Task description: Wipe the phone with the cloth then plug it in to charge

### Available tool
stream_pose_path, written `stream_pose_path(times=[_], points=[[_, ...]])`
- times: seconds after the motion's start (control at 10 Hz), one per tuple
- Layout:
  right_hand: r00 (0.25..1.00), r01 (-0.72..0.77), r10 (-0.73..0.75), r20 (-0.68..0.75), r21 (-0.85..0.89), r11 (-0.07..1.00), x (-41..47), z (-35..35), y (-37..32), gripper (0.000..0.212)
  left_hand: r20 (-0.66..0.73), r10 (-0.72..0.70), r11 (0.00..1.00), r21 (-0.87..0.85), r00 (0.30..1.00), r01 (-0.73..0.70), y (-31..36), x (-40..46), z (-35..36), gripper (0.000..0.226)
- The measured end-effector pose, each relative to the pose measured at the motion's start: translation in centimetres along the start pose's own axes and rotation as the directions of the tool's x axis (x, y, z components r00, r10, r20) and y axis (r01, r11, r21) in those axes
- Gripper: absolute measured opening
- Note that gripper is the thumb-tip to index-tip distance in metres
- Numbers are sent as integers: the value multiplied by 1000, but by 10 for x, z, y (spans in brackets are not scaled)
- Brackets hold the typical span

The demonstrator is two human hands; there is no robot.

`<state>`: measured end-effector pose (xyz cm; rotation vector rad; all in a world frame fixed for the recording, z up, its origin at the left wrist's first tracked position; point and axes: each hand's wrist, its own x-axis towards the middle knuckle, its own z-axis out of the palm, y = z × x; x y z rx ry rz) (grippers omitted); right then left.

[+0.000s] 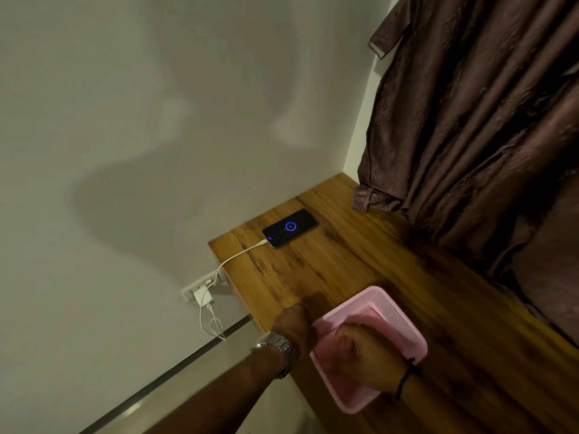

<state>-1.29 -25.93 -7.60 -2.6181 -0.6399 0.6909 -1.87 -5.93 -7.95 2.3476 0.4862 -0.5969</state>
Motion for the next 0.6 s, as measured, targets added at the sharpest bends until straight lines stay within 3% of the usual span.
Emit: stream_pose_path(times=[0.1,0.3,0.4,0.5,0.6], points=[[1000,-8,8,-4,-68,998,8,0,0,45,2,3,999,46,1000,-3,1,0,0,37],[996,-62,60,-72,-23,998,15,18,-2,38,-36,-6,1000,30,999,7,1,-1,5,37],[999,-41,41,1,-49,998,14,12,0,37,-5,-30,999,-36,1000,30,-1,-3,4,39],[998,-45,43,-35,-62,997,12,2,0,34,23,-15,999,-36,1000,15,-5,-4,-4,53],[991,-41,41,-127,-4,999,8,-16,-6,27,-50,0,999,-42,999,-2,-7,-10,-17,63]])
